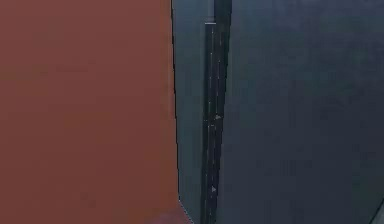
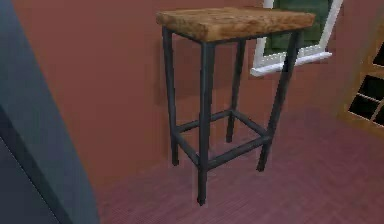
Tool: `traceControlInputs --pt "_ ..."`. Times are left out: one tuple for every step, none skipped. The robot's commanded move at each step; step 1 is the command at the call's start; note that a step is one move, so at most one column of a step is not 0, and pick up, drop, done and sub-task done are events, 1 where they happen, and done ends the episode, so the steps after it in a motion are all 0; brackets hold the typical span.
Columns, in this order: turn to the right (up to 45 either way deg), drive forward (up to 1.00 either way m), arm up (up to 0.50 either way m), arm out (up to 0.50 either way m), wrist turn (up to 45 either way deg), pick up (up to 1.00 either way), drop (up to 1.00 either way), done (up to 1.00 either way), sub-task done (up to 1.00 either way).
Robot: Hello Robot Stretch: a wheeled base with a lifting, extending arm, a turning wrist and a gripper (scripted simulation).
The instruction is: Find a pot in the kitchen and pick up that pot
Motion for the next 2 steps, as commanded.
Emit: traceControlInputs --pt "-45.0 0.00 0.00 0.00 0.0 0.00 0.00 0.00 0.00" --pt "-45.0 0.00 0.00 0.00 0.0 0.00 0.00 0.00 0.00"
